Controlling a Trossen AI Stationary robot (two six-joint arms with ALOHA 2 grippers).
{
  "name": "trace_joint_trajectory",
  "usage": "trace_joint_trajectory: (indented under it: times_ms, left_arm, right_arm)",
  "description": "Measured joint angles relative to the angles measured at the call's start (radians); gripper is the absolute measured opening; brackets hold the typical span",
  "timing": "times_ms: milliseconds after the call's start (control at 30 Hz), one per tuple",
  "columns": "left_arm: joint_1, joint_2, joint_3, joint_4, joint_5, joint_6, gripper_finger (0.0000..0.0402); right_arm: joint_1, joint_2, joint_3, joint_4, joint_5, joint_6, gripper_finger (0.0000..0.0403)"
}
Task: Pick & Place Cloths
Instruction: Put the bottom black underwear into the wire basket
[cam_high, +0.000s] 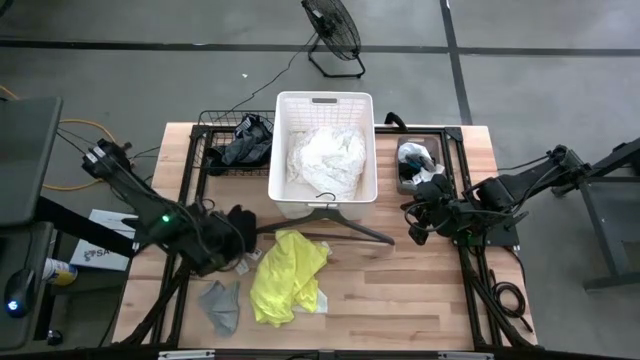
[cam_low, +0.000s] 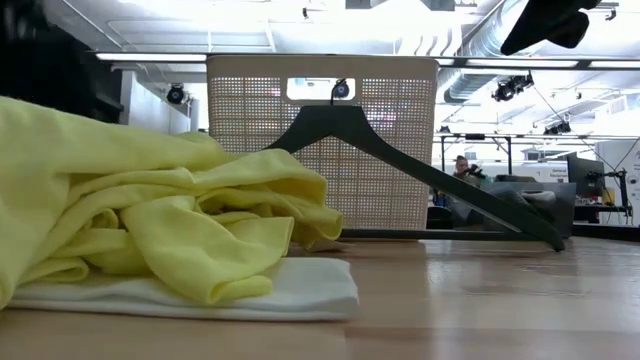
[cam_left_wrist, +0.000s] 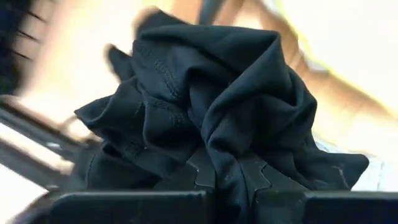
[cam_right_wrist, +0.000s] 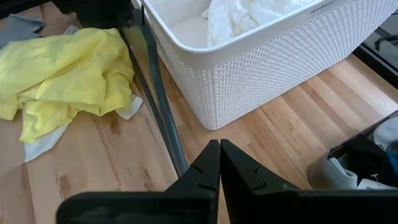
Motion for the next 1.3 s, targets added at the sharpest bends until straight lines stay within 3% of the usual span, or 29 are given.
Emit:
trace_joint_trajectory:
  times_ms: [267, 467, 633, 833, 1067, 1300]
  left_arm:
    - [0.000, 0.000, -0.292, 0.351, 0.147, -0.026, 0.0016]
    - [0.000, 0.000, -0.404, 0.480, 0.158, -0.044, 0.0028]
    - [0.000, -0.004, -0.405, 0.471, 0.176, -0.052, 0.0048]
    - [0.000, -0.044, -0.351, 0.454, 0.189, -0.051, 0.0111]
    - [0.000, -0.098, -0.282, 0.449, 0.285, -0.059, 0.0193]
    - [-0.001, -0.082, -0.289, 0.443, 0.395, -0.106, 0.0232]
  right_arm:
    - [0.000, 0.000, 0.000, 0.000, 0.000, 0.000, 0.0002]
    - [0.000, 0.000, 0.000, 0.000, 0.000, 0.000, 0.0002]
    - [0.000, 0.000, 0.000, 0.000, 0.000, 0.000, 0.0002]
    - [0.000, 0.000, 0.000, 0.000, 0.000, 0.000, 0.0002]
    - [0.000, 0.000, 0.000, 0.000, 0.000, 0.000, 0.0002]
    - [0.000, 0.000, 0.000, 0.000, 0.000, 0.000, 0.0002]
